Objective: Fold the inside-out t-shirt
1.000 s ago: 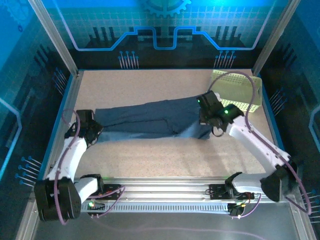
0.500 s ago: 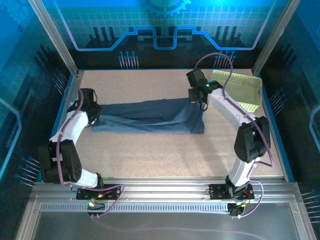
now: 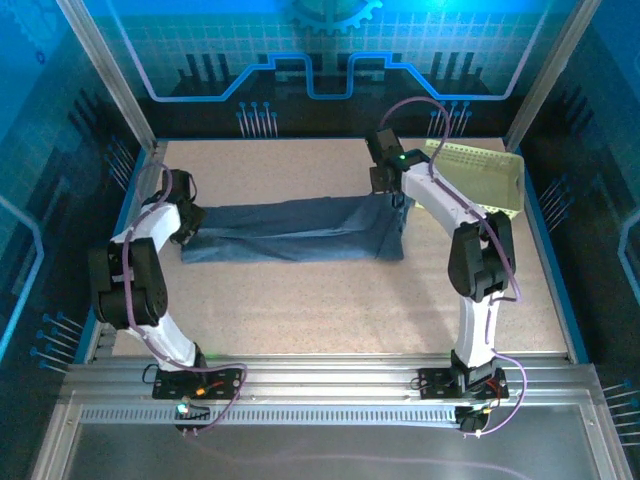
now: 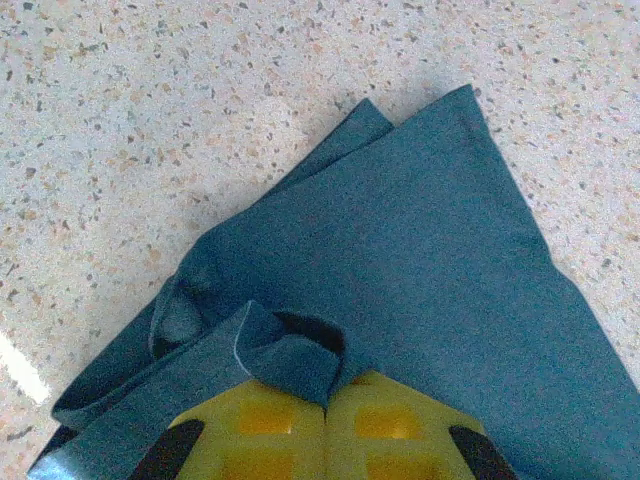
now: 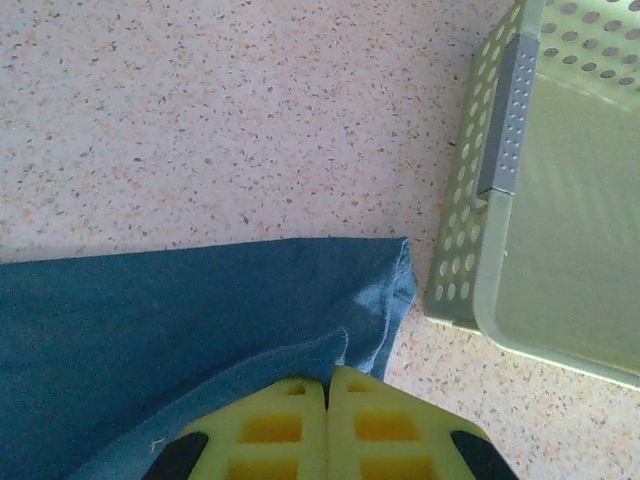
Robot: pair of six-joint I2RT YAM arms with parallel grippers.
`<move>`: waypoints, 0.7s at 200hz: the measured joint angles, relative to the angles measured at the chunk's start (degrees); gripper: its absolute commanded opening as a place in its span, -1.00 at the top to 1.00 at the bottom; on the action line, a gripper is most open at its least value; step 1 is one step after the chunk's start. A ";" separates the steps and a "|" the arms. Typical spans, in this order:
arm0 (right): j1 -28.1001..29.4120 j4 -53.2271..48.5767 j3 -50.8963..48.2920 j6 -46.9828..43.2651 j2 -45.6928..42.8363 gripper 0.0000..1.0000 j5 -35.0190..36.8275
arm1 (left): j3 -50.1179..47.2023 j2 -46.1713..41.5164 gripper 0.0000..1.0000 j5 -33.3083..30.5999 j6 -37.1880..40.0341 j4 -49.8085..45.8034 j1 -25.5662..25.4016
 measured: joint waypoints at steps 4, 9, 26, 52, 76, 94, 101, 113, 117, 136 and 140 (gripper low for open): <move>-0.11 -0.07 0.22 -0.02 0.33 1.00 0.00 | 0.44 0.48 0.92 0.02 0.00 0.00 0.11; -0.26 -0.04 0.50 -0.15 0.72 1.00 -0.02 | 1.03 1.09 0.91 0.00 0.00 -0.02 0.22; -0.72 -0.02 1.70 -0.42 2.29 1.00 -0.07 | 2.80 2.97 0.87 0.02 0.04 -0.11 0.35; -0.98 -0.09 3.63 -0.83 5.01 1.00 -0.63 | 5.46 5.60 0.72 0.02 0.59 -0.55 0.35; -1.01 -0.70 6.01 -1.44 7.58 0.29 -1.99 | 7.28 7.65 0.34 -0.02 1.29 -2.16 0.46; -1.01 -1.62 6.62 -1.68 8.20 -0.04 -2.69 | 8.59 8.83 0.07 -0.02 2.40 -3.48 0.79; -1.01 -2.12 6.60 -2.05 8.02 -0.09 -2.91 | 9.05 9.03 0.06 0.00 2.47 -4.13 1.03; -1.03 -2.21 6.10 -2.19 7.39 -0.14 -3.06 | 9.70 9.09 -0.01 -0.09 2.71 -5.11 1.62; -1.03 -2.16 5.46 -2.36 6.88 -0.15 -3.15 | 9.88 9.09 -0.03 -0.09 2.75 -5.38 1.77; -1.03 -2.34 0.87 -2.29 2.34 -0.16 -3.72 | 10.38 8.39 -0.16 -1.44 3.69 -6.75 2.49; -1.03 -2.45 -0.26 -2.29 1.11 -0.17 -3.87 | 10.38 7.93 -0.19 -1.88 3.98 -7.23 2.54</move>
